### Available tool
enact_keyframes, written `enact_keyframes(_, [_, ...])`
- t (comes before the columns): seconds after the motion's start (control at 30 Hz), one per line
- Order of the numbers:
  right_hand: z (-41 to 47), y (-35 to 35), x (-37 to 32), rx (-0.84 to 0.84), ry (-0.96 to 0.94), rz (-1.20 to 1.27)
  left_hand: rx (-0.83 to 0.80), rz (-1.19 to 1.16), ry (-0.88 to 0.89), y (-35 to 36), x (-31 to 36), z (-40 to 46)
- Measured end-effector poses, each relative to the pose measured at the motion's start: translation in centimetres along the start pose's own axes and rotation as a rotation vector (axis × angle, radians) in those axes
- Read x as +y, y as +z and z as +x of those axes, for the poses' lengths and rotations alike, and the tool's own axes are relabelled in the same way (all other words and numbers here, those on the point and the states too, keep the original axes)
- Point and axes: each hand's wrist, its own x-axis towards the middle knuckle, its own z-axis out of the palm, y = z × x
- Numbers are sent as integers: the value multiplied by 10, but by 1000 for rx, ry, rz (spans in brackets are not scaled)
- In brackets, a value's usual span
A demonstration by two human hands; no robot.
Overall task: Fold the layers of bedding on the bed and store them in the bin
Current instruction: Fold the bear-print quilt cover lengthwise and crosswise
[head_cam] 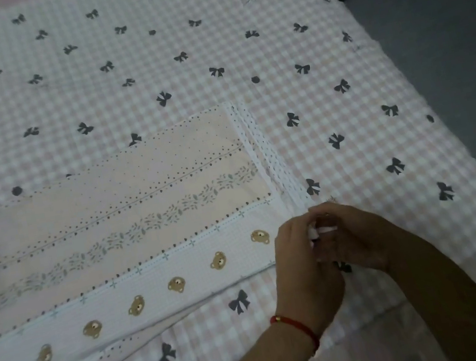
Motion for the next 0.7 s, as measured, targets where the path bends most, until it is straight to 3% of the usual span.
enact_keyframes(0.1, [0,9,5,-70,41,-103,-68,-118,-55,-3,5,-5])
enact_keyframes(0.2, [2,10,1,47,-47,-277,-154,-328,-109,-9,6,-14])
enact_keyframes(0.3, [5,11,-4,161,-90,-538,-233,-312,-214,-30,-7,-38])
enact_keyframes(0.37, [14,8,-1,303,-109,-674,-196,-128,-138,-52,-24,-57])
enact_keyframes(0.47, [18,11,-2,444,-166,-779,26,487,13,-92,-79,-72])
enact_keyframes(0.53, [24,20,-4,424,-163,-776,20,867,-149,-123,-119,-76])
enact_keyframes(0.6, [29,37,-7,356,-134,-692,-165,1017,-231,-135,-146,-79])
enact_keyframes(0.7, [41,61,-4,543,-163,-779,-216,994,-179,-138,-157,-75])
